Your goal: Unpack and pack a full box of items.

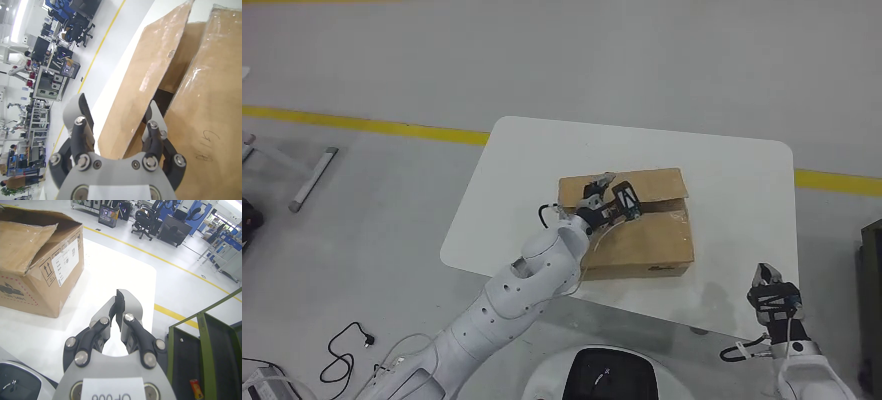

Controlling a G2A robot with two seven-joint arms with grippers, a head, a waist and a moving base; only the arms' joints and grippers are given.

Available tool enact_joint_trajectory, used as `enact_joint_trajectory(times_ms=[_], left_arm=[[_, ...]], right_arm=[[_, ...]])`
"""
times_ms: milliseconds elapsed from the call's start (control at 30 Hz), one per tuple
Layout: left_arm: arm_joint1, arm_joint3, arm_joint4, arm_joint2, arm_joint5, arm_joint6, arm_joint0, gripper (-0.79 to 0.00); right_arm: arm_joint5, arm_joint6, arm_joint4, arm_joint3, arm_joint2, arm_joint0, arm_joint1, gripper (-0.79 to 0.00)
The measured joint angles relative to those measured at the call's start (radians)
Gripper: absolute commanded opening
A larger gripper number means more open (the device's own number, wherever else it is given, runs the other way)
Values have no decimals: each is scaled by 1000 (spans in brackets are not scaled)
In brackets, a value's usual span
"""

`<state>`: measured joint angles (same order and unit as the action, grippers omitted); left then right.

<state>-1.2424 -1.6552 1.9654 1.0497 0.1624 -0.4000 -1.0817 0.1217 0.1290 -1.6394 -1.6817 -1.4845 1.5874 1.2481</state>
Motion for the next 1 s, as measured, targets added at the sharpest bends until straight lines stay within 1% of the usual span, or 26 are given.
enact_joint_trajectory(times_ms=[300,333,367,400,600,800,1000], left_arm=[[4,22,121,7,11,77,-6,-785],[4,27,132,7,9,87,-6,-760],[4,30,135,8,8,91,-6,-754],[3,33,135,9,8,94,-5,-785],[-4,40,98,17,16,103,3,-785],[-5,-4,42,38,73,112,-7,-785],[0,-91,-5,60,164,120,-41,-785]], right_arm=[[-9,-4,5,2,4,-1,0,-785],[-10,-5,5,2,4,0,0,-785],[-10,-6,6,1,5,0,0,-785],[-11,-7,7,1,5,0,0,-785],[-16,-9,8,0,5,1,0,-785],[-24,-4,16,-15,-3,9,0,-785],[-22,4,52,-103,-52,58,-5,-785]])
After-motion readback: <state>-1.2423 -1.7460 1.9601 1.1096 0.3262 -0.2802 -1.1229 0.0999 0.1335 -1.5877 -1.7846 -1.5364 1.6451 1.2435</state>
